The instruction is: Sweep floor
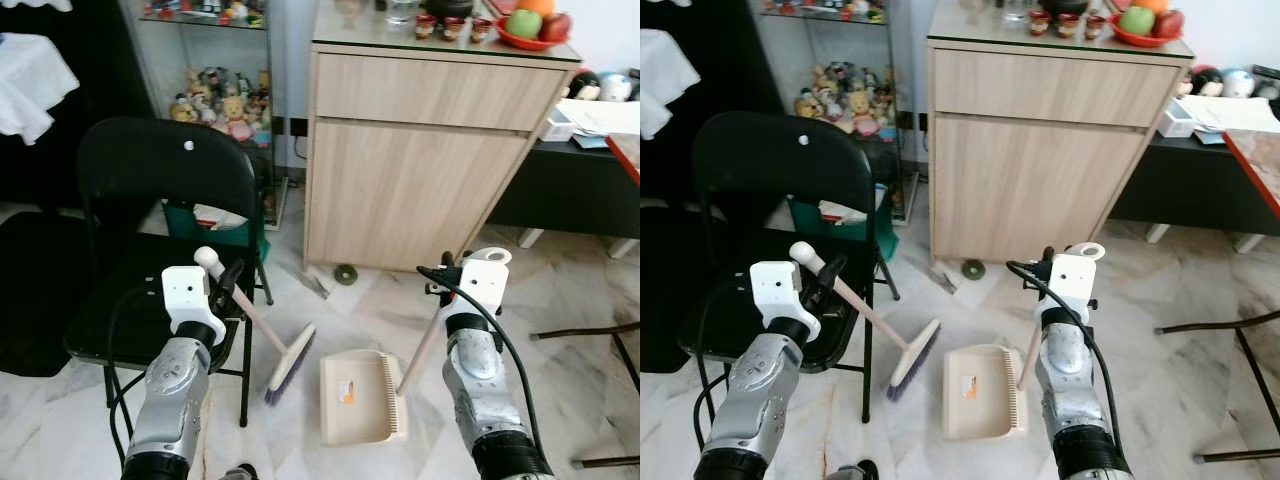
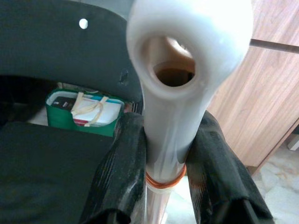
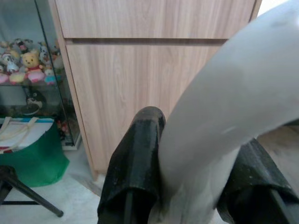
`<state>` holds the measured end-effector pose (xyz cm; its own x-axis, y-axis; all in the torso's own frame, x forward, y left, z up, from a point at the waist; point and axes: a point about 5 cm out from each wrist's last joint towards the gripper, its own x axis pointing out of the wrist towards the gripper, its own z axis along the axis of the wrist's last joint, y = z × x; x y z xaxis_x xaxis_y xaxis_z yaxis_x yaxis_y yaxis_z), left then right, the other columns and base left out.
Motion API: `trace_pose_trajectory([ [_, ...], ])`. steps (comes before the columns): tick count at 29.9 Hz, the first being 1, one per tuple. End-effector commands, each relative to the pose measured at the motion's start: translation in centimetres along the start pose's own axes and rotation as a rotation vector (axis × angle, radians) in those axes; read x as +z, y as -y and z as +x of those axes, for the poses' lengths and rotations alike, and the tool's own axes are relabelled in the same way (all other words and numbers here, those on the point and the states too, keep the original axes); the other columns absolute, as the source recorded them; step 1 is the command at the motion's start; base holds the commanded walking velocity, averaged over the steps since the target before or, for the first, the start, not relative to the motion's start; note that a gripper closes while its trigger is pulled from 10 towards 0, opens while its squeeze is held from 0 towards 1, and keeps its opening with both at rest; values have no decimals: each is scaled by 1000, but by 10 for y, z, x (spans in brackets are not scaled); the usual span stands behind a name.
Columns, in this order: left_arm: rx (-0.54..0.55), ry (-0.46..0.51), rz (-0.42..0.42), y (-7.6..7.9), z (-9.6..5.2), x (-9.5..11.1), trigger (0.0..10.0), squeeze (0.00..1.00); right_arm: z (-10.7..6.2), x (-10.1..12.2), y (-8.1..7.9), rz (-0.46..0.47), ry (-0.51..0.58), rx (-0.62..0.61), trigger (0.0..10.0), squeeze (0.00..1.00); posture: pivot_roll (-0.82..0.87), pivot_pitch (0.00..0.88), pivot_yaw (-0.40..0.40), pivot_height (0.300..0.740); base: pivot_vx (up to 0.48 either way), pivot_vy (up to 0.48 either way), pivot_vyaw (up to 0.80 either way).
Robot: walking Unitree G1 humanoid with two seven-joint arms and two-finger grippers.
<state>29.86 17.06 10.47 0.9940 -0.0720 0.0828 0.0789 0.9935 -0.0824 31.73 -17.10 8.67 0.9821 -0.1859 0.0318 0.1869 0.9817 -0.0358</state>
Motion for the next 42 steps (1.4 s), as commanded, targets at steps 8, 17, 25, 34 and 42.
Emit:
trace_pose_trajectory([
  [8, -40, 36, -7, 7, 4, 8, 10000, 0, 3, 6, 4, 9, 33, -16, 10000, 0, -44, 85, -39, 740, 0, 0, 0],
  [17, -41, 35, -5, 6, 3, 8, 10000, 0, 3, 6, 5, 10, 33, -19, 10000, 0, -42, 99, -37, 740, 0, 0, 0],
  [25, -40, 37, -7, 6, 3, 8, 10000, 0, 4, 7, 5, 10, 32, -20, 10000, 0, -42, 100, -35, 740, 0, 0, 0],
  [34, -41, 40, -8, 6, 4, 9, 10000, 0, 4, 7, 5, 9, 33, -20, 10000, 0, -42, 101, -35, 740, 0, 0, 0],
  [42, -41, 41, -9, 6, 4, 9, 10000, 0, 4, 7, 5, 10, 34, -19, 10000, 0, -42, 101, -35, 740, -270, 0, 0],
])
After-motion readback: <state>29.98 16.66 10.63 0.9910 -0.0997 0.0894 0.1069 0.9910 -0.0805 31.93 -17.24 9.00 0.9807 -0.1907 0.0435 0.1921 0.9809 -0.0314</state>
